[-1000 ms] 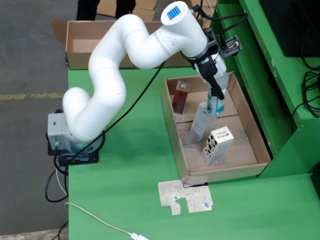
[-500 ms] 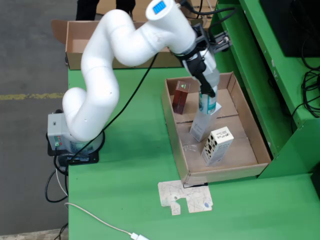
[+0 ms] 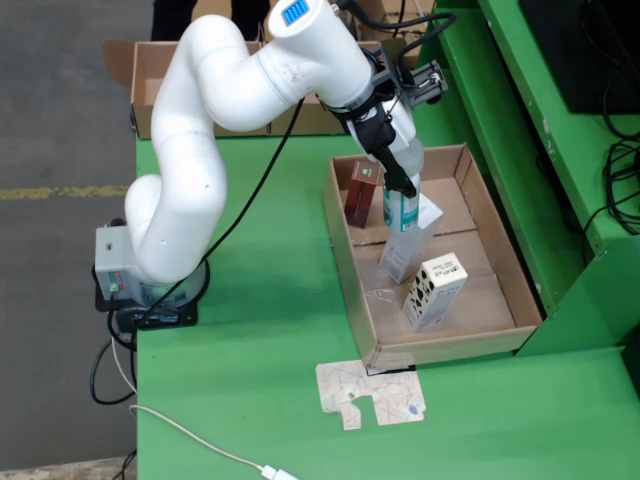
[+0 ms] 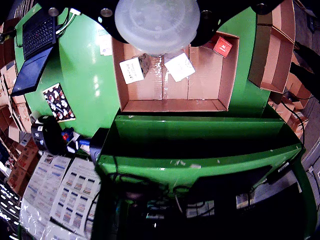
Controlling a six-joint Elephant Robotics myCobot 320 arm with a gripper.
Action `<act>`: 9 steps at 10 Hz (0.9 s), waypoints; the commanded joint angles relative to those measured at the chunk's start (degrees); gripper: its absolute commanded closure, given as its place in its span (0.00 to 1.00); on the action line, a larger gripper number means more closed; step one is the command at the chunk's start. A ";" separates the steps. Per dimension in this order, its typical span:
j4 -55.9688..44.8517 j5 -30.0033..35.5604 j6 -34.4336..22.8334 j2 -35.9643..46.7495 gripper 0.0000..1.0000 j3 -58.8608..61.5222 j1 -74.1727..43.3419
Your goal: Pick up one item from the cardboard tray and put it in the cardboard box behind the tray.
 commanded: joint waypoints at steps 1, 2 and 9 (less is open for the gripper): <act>0.59 -0.31 -1.68 4.96 1.00 1.23 -1.18; -3.74 -0.77 -1.27 8.85 1.00 1.23 0.05; -7.03 -2.19 0.50 14.51 1.00 1.23 2.79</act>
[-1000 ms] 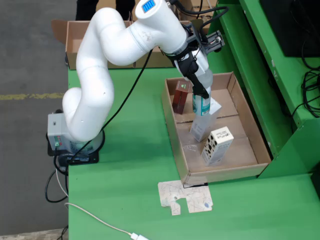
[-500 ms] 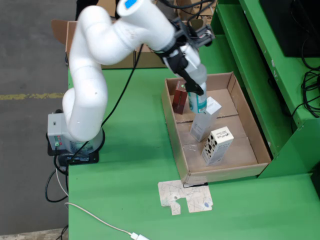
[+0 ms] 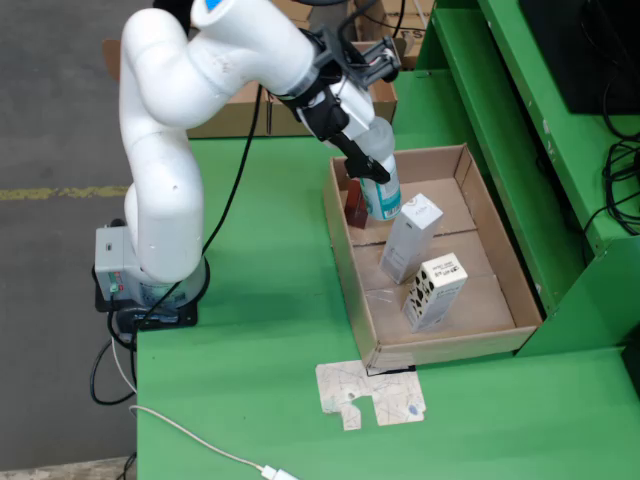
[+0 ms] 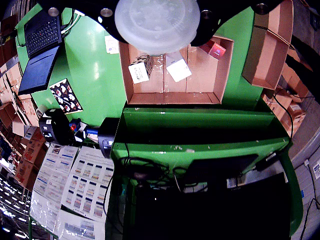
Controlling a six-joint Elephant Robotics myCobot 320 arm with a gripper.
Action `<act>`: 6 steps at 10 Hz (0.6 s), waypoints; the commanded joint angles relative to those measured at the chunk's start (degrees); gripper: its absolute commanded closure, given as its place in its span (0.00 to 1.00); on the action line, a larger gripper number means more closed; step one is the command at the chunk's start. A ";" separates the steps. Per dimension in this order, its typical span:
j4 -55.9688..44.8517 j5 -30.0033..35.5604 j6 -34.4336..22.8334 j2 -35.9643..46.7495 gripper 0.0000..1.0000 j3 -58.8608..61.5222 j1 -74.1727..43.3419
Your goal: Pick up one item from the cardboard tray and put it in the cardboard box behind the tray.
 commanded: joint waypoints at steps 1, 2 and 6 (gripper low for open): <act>0.82 0.14 0.35 1.82 1.00 0.96 0.20; 0.82 0.14 0.35 1.82 1.00 0.96 0.20; 1.01 -2.78 2.64 2.76 1.00 0.96 4.26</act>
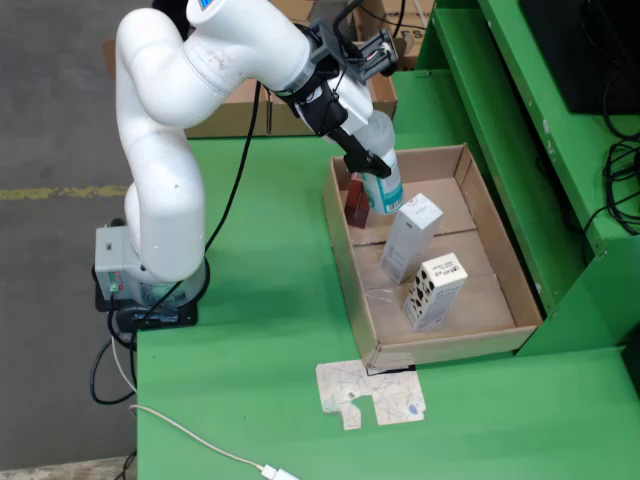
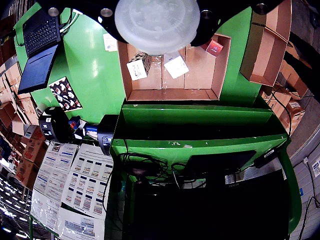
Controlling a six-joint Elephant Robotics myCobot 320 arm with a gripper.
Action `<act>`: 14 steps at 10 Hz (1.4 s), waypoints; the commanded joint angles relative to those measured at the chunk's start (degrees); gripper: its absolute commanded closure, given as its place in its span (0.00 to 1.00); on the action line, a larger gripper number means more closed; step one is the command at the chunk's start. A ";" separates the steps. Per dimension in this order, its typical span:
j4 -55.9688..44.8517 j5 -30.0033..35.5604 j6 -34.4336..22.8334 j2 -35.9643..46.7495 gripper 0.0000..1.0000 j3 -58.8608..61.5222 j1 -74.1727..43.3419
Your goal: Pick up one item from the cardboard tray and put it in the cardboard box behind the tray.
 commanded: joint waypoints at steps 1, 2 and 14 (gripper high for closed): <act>1.66 -3.05 1.80 0.86 1.00 0.96 3.20; 2.45 -3.44 1.89 0.76 1.00 0.96 3.81; 10.94 -5.73 0.97 3.74 1.00 0.96 5.15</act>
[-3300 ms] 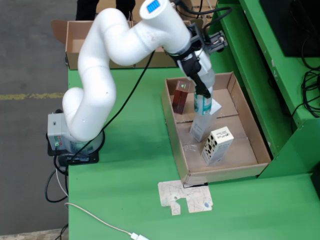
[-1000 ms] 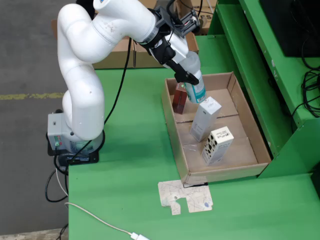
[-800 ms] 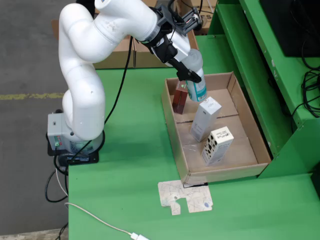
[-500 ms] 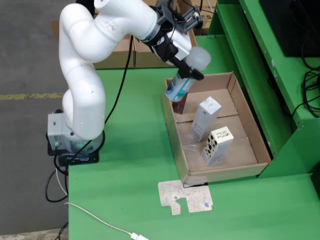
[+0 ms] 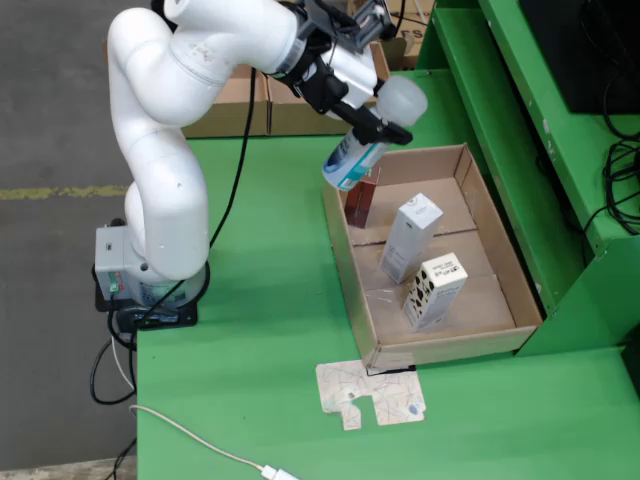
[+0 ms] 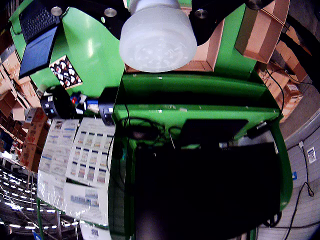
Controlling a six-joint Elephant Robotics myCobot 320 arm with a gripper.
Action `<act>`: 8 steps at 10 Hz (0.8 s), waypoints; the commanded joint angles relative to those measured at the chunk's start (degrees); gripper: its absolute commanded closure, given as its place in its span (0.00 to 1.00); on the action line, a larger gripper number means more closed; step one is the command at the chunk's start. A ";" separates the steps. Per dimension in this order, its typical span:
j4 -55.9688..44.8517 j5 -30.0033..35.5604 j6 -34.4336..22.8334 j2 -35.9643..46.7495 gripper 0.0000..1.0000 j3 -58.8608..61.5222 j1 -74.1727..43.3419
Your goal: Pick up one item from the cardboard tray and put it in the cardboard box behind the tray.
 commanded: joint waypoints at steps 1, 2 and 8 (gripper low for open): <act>2.04 0.16 -0.75 2.67 1.00 0.96 0.83; 2.04 0.16 -0.75 2.67 1.00 0.96 0.83; -3.82 -1.75 4.25 3.68 1.00 0.96 7.48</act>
